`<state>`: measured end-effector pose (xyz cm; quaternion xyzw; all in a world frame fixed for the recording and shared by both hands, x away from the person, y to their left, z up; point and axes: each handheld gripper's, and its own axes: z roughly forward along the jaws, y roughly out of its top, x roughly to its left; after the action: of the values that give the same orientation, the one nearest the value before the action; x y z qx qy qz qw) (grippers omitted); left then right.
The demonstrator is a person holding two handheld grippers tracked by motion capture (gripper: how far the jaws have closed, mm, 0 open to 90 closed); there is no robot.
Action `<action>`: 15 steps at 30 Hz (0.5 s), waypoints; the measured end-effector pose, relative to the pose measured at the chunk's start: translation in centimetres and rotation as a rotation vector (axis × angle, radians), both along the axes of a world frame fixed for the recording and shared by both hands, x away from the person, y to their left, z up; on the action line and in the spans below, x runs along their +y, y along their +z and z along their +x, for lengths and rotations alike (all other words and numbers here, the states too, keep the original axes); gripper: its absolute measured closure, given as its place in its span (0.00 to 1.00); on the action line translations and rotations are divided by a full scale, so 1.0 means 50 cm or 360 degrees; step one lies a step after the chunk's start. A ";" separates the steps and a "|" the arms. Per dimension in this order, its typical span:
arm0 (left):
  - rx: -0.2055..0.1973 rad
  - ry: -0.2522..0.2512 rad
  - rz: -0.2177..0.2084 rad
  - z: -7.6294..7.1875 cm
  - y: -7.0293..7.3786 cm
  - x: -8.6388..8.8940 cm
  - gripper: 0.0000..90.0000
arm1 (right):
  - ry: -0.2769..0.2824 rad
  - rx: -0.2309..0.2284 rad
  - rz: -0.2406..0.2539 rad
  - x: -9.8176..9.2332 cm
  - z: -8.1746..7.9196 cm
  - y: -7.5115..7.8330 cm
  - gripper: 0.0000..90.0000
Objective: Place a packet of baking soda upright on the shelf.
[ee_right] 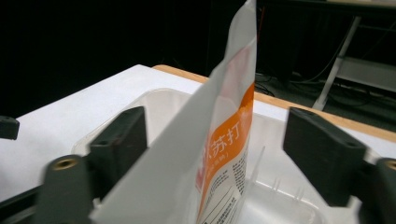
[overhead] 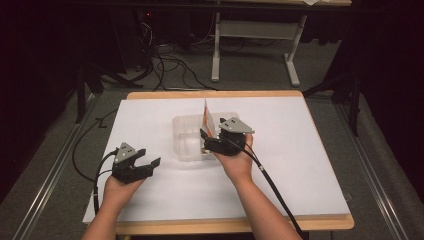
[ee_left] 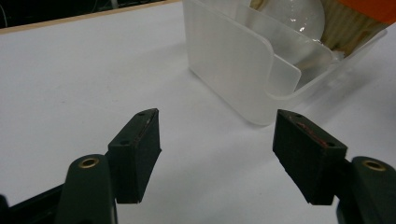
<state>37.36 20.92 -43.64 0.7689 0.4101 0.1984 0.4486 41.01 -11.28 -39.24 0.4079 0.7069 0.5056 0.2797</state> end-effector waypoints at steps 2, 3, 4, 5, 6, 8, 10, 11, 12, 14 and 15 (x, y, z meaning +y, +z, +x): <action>-0.0001 0.0000 0.0000 0.000 0.000 0.000 0.36 | 0.0012 0.0011 0.0005 0.000 0.000 -0.001 0.18; -0.0002 -0.0001 0.0001 0.000 0.000 0.000 0.36 | 0.0028 0.0020 0.0003 0.000 -0.003 -0.002 0.17; -0.0002 -0.0001 0.0001 0.000 0.000 0.000 0.36 | 0.0028 0.0020 0.0003 0.000 -0.003 -0.002 0.17; -0.0001 -0.0001 0.0003 0.001 0.000 0.000 0.36 | 0.0039 0.0023 -0.0001 -0.001 -0.006 -0.003 0.17; -0.0001 -0.0001 0.0003 0.001 0.000 0.000 0.36 | 0.0039 0.0023 -0.0001 -0.001 -0.006 -0.003 0.17; -0.0003 -0.0002 0.0004 0.001 0.000 0.000 0.36 | 0.0041 0.0036 0.0005 -0.002 -0.010 -0.003 0.17; -0.0004 0.0001 0.0002 0.001 0.001 0.001 0.36 | 0.0051 0.0041 0.0006 -0.006 -0.015 -0.003 0.18; -0.0005 0.0004 -0.0001 0.001 0.001 0.001 0.36 | 0.0056 0.0042 0.0006 -0.008 -0.018 -0.004 0.18; -0.0006 0.0006 -0.0002 0.001 0.001 0.002 0.36 | 0.0055 0.0048 0.0004 -0.010 -0.022 -0.004 0.18; -0.0008 0.0006 -0.0003 0.001 0.001 0.002 0.36 | 0.0063 0.0051 -0.0001 -0.013 -0.029 -0.007 0.18; -0.0009 0.0005 -0.0001 0.001 0.001 0.002 0.36 | 0.0069 0.0047 -0.0002 -0.016 -0.032 -0.009 0.18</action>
<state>37.40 21.00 -43.59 0.7675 0.4103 0.2011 0.4497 39.42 -12.06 -39.68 0.3997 0.7200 0.5050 0.2584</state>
